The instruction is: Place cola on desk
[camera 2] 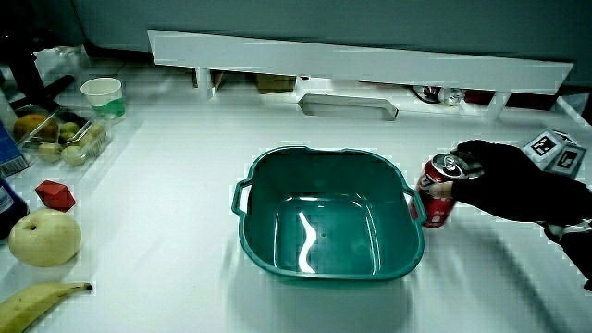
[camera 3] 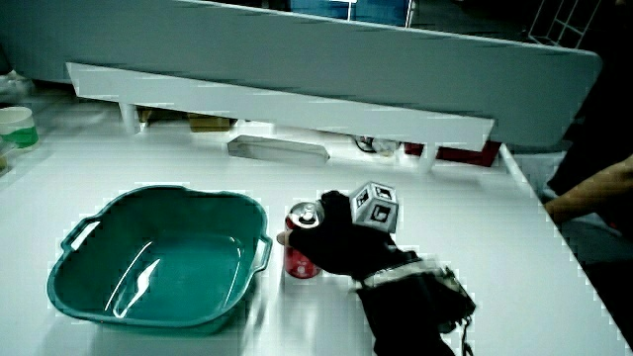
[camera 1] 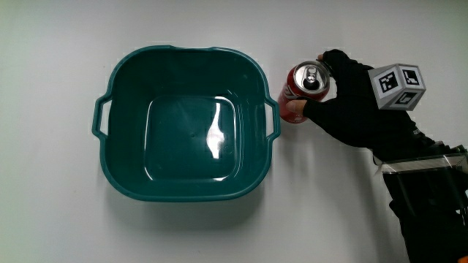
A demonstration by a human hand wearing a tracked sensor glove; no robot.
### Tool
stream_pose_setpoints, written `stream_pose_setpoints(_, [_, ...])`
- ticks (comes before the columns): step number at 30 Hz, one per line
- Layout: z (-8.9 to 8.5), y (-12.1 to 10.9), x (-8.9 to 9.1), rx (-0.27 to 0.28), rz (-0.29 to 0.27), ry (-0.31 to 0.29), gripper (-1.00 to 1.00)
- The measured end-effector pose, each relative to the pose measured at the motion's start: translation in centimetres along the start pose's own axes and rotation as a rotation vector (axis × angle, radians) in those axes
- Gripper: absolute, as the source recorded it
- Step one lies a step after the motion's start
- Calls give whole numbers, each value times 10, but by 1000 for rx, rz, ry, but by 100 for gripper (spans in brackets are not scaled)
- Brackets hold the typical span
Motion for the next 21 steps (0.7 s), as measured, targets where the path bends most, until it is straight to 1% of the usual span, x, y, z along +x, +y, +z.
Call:
stream_pose_setpoints(4, [4, -2, -1, -24, 2, -10, -42])
stream_pose_setpoints(7, [12, -9, -6, -5, 18, -19, -58])
stream_pose_setpoints(9, [17, -15, -10, 7, 16, -48, -68])
stream_pose_setpoints(15, [31, -39, -27, 53, 73, -185, -100])
stream_pose_setpoints(16, [32, -43, -30, 68, 96, -191, -100])
stream_pose_setpoints(17, [29, -46, -28, 86, 116, -232, -100])
stream_pose_setpoints(21, [26, -66, -38, 95, 135, -318, -100])
